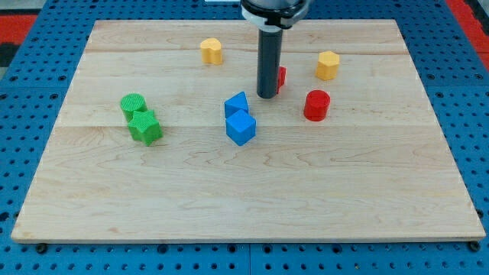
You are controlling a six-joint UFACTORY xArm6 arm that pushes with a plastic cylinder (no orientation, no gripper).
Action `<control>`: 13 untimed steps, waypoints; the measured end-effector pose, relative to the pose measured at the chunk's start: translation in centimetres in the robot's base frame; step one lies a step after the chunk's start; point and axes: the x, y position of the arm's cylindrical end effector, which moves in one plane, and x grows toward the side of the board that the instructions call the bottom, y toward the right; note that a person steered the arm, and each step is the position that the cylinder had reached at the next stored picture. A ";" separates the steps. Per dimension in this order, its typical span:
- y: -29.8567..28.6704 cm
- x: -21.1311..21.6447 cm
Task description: Push the red star closer to red circle
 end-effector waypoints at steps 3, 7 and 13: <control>-5.5 -6.3; -0.1 -3.1; 2.7 -3.7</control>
